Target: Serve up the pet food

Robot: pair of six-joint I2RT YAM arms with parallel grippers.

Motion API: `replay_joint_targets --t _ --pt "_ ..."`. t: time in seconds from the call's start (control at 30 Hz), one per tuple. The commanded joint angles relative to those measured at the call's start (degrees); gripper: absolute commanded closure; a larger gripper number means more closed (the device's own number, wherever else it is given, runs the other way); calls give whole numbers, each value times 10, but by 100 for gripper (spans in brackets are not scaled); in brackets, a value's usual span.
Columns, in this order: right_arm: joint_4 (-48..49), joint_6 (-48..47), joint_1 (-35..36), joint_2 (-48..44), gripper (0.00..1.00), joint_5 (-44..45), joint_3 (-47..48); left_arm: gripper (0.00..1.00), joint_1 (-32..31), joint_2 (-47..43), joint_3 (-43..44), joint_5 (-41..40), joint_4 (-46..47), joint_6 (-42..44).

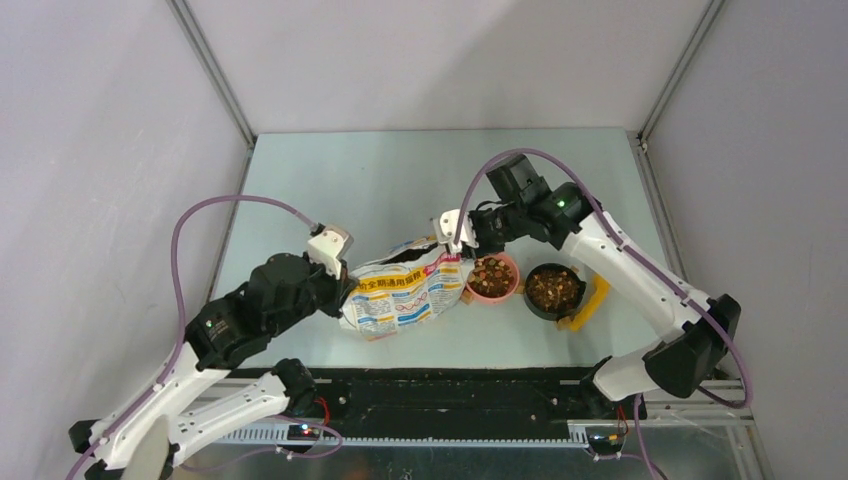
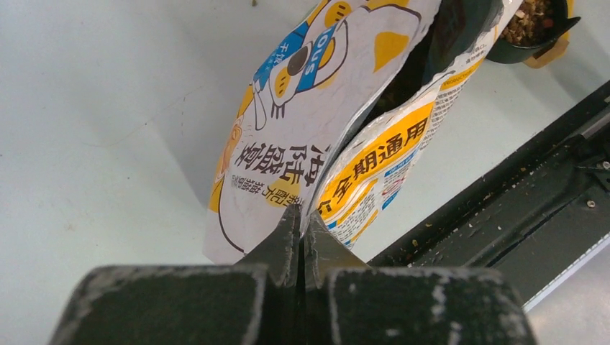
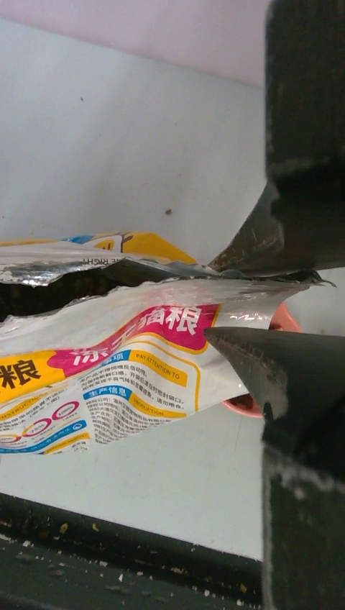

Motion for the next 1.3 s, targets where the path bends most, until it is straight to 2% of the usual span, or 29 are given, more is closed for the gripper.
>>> replay_joint_targets --t 0.0,0.07,0.2,0.43,0.63,0.73,0.77,0.83,1.0,1.13,1.27 --pt "53 17 3 -22 57 -34 -15 100 5 -25 28 40 52 27" --pt "60 14 9 -16 49 -41 -12 100 5 -26 28 50 51 29" --pt "60 13 35 10 41 -47 18 100 5 -25 30 61 47 31" --pt "74 26 77 33 40 -72 37 100 5 -28 31 44 48 25" --pt "164 73 103 23 51 -40 5 100 5 -40 31 37 52 21" --pt "176 90 105 21 72 -22 0 100 5 -45 30 37 55 18" --pt "175 90 104 20 86 -15 -2 100 5 -46 30 37 56 18" --pt "165 85 105 20 100 -9 -3 100 6 -48 30 41 56 18" --pt "140 96 106 9 100 8 1 100 5 -53 29 28 52 18" --pt "165 117 104 -16 100 34 -18 100 6 -66 26 30 50 23" --pt "239 146 107 -32 55 9 -58 100 5 -69 18 101 60 38"
